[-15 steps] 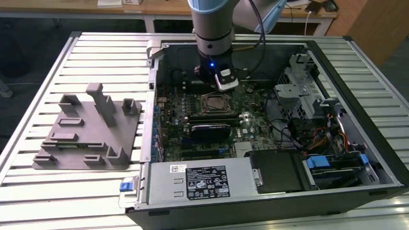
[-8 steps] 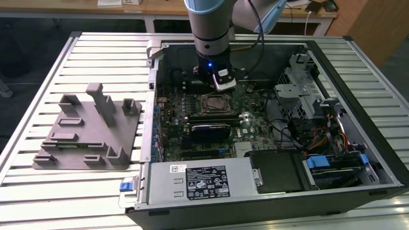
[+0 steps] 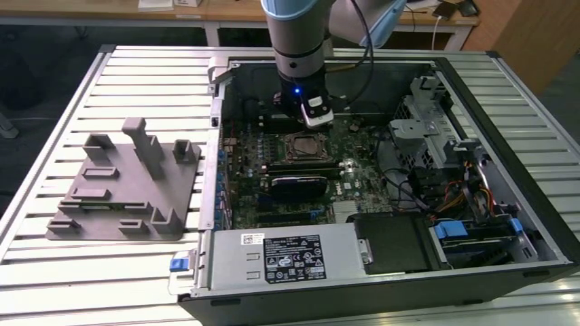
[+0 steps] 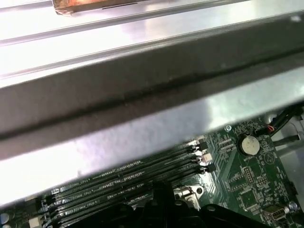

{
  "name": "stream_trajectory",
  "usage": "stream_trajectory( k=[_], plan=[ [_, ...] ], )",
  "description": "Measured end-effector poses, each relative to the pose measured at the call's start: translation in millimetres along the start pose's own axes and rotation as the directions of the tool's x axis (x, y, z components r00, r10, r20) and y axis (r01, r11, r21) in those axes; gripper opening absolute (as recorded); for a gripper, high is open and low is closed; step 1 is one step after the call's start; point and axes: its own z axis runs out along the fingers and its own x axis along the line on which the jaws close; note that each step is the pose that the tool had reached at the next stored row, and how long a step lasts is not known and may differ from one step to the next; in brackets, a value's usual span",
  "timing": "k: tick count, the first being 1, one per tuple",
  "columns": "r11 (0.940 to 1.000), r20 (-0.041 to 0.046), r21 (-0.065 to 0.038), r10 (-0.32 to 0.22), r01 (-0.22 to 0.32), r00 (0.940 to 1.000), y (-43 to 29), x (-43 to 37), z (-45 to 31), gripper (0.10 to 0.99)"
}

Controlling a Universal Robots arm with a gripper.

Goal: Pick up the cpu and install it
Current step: 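Install the first cpu locking lever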

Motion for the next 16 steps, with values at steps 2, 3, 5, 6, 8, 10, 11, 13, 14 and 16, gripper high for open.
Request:
stream_trajectory(
  k=[2, 3, 5, 6, 8, 10, 11, 13, 14, 16],
  plan=[
    [1.0000, 0.0003, 0.001, 0.000, 0.000, 1.0000, 1.5, 0.6, 0.8, 0.106],
    [1.0000, 0.0006, 0.002, 0.000, 0.000, 1.0000, 1.6, 0.7, 1.2, 0.106],
    [1.0000, 0.0007, 0.003, -0.001, 0.001, 1.0000, 1.6, 0.7, 1.3, 0.106],
    [1.0000, 0.0007, 0.003, -0.001, 0.001, 1.0000, 1.6, 0.7, 1.3, 0.106],
    [1.0000, 0.0007, 0.003, -0.001, 0.001, 1.0000, 1.6, 0.7, 1.3, 0.106],
    [0.9999, -0.0013, 0.001, -0.010, 0.010, 0.9999, 1.6, 0.7, 1.8, 0.106],
    [0.9999, -0.0018, 0.001, -0.012, 0.012, 0.9999, 1.7, 0.4, 2.3, 0.106],
    [0.9999, -0.0021, 0.001, -0.013, 0.013, 0.9999, 1.8, -0.4, 2.9, 0.106],
    [0.9999, -0.0021, 0.001, -0.013, 0.013, 0.9999, 1.9, -0.9, 3.3, 0.106],
    [0.9999, -0.0020, 0.001, -0.013, 0.013, 0.9999, 2.0, -1.8, 4.1, 0.106]
  ],
)
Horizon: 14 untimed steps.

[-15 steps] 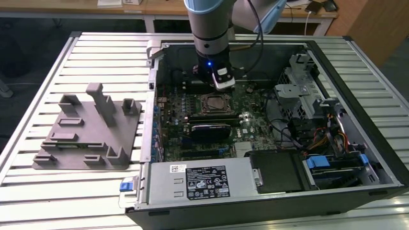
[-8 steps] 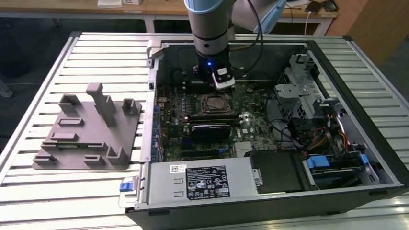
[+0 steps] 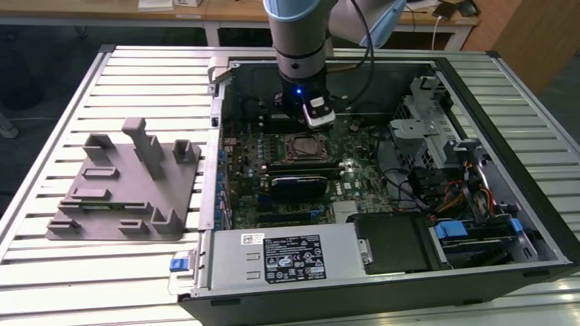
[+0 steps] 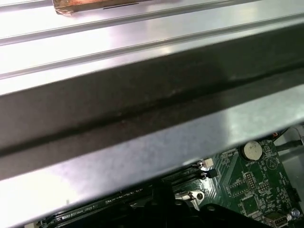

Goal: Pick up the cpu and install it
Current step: 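Install the first cpu locking lever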

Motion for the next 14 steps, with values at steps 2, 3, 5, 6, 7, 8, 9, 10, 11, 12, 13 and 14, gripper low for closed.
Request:
stream_trajectory(
  k=[2, 3, 5, 6, 7, 8, 9, 10, 11, 12, 13, 14],
  plan=[
    [1.0000, 0.0000, 0.000, 0.000, 0.000, 1.0000, 0.1, -0.7, 0.7, 0.106],
    [1.0000, 0.0001, 0.000, 0.000, 0.000, 1.0000, 0.1, -0.9, 1.2, 0.106],
    [1.0000, 0.0001, 0.000, 0.000, 0.000, 1.0000, -0.1, -0.9, 2.1, 0.106],
    [1.0000, 0.0001, 0.000, 0.000, 0.000, 1.0000, -0.2, -0.8, 2.6, 0.106],
    [1.0000, 0.0002, 0.000, 0.001, -0.001, 1.0000, -0.3, -0.8, 3.0, 0.106],
    [1.0000, 0.0002, 0.000, 0.001, -0.001, 1.0000, -0.4, -0.8, 3.4, 0.106],
    [1.0000, 0.0003, 0.000, 0.001, -0.001, 1.0000, -0.5, -0.8, 3.8, 0.106],
    [1.0000, 0.0004, 0.001, 0.001, -0.001, 1.0000, -0.6, -0.7, 4.2, 0.106],
    [1.0000, 0.0004, 0.001, 0.001, -0.001, 1.0000, -0.7, -0.7, 4.5, 0.106],
    [1.0000, 0.0006, 0.002, 0.001, -0.001, 1.0000, -0.9, -0.7, 4.6, 0.106],
    [1.0000, 0.0009, 0.003, 0.001, -0.001, 1.0000, -0.9, -0.7, 4.8, 0.106],
    [1.0000, 0.0013, 0.004, 0.001, -0.001, 1.0000, -1.0, -0.7, 4.9, 0.106]
  ],
)
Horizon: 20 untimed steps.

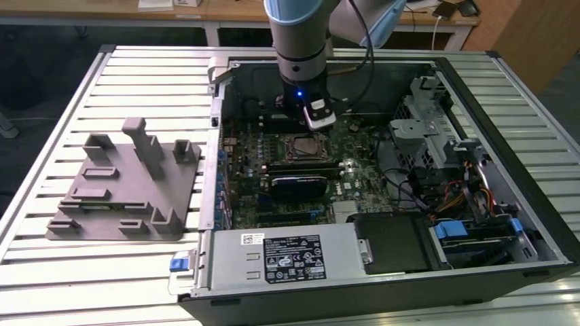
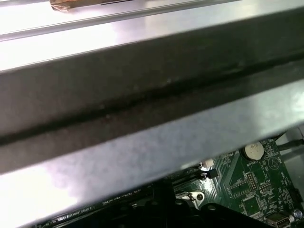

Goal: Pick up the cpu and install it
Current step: 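Install the first cpu locking lever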

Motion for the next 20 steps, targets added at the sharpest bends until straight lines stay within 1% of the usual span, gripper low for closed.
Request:
stream_trajectory(
  k=[4, 9, 15, 18, 20],
  plan=[
    [1.0000, 0.0014, 0.003, 0.000, 0.000, 1.0000, -0.3, 0.0, 0.3, 0.106],
    [1.0000, 0.0011, 0.003, 0.000, 0.000, 1.0000, -2.1, -0.5, 0.7, 0.106],
    [1.0000, 0.0001, -0.001, 0.000, 0.000, 1.0000, -5.1, -3.0, 0.7, 0.106],
    [1.0000, 0.0001, -0.001, 0.001, -0.001, 1.0000, -5.1, -3.6, 0.6, 0.106],
    [1.0000, 0.0003, -0.001, 0.000, 0.000, 1.0000, -4.9, -3.9, -1.1, 0.106]
  ],
)
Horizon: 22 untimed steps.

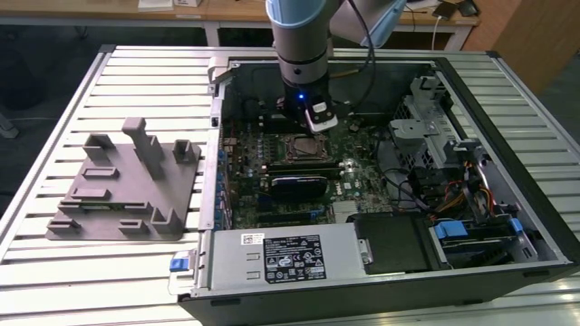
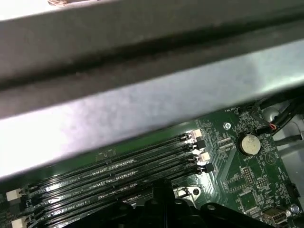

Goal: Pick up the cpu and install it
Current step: 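Install the first cpu locking lever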

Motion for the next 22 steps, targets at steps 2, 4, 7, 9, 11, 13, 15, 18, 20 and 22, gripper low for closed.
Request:
stream_trajectory(
  k=[2, 4, 7, 9, 11, 13, 15, 18, 20, 22],
  plan=[
    [1.0000, -0.0003, 0.000, 0.000, 0.000, 1.0000, 0.9, -0.5, -3.8, 0.106],
    [1.0000, -0.0003, 0.000, 0.000, 0.000, 1.0000, 1.9, -1.2, -8.7, 0.106],
    [1.0000, -0.0003, 0.000, 0.000, 0.000, 1.0000, 3.6, -2.2, -16.6, 0.106],
    [1.0000, -0.0003, 0.000, 0.000, 0.000, 1.0000, 4.4, -2.7, -20.3, 0.106],
    [1.0000, -0.0003, 0.000, 0.000, 0.000, 1.0000, 5.0, -3.1, -23.3, 0.106],
    [1.0000, -0.0002, -0.001, 0.000, 0.000, 1.0000, 5.2, -3.2, -24.1, 0.106],
    [1.0000, -0.0002, -0.001, 0.000, 0.000, 1.0000, 5.3, -3.2, -24.3, 0.106],
    [1.0000, -0.0003, 0.000, 0.000, 0.000, 1.0000, 5.3, -3.3, -24.6, 0.106],
    [1.0000, -0.0065, 0.007, 0.000, 0.000, 1.0000, 5.4, -3.6, -24.6, 0.106],
    [0.9996, -0.0221, 0.029, 0.001, 0.000, 0.9998, 5.6, -4.3, -24.4, 0.106]
  ],
)
